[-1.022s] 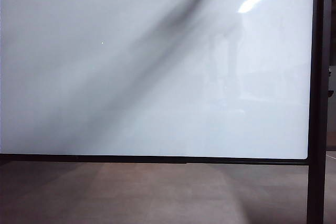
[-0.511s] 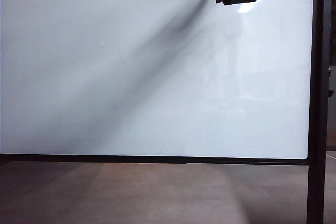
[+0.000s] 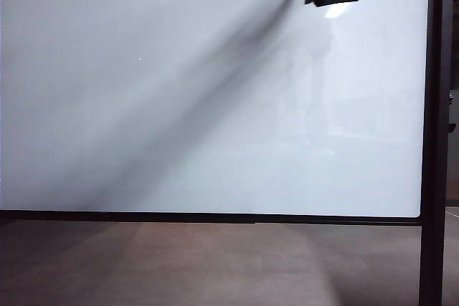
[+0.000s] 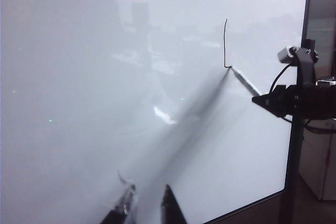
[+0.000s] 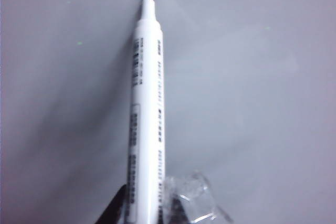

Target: Reach to the right to find the marker pen, pick it up, and write the number 8 on the whiteboard.

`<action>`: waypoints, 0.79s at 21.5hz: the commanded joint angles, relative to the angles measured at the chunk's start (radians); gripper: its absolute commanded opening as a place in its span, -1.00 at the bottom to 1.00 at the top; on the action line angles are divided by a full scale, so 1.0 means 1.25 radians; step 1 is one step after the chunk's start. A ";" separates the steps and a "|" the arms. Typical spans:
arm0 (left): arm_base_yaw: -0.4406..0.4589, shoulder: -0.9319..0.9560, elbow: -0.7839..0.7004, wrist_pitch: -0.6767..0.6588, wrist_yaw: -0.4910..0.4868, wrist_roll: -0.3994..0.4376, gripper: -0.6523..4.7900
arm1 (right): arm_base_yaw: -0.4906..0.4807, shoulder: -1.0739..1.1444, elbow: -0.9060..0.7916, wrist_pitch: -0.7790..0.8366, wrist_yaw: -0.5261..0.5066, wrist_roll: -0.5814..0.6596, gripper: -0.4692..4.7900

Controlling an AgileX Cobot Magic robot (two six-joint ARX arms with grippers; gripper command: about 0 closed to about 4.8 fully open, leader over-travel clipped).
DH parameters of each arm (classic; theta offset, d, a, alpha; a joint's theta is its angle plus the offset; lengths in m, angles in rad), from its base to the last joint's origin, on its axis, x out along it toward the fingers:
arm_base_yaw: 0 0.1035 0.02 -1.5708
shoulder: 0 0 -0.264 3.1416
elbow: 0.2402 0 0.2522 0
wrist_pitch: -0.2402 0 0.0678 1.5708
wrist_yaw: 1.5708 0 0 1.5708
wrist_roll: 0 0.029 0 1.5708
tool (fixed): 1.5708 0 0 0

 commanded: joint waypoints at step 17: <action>0.001 0.000 0.004 -0.013 -0.002 0.003 -0.52 | -0.063 -0.080 -0.004 -0.059 -0.003 0.004 -0.85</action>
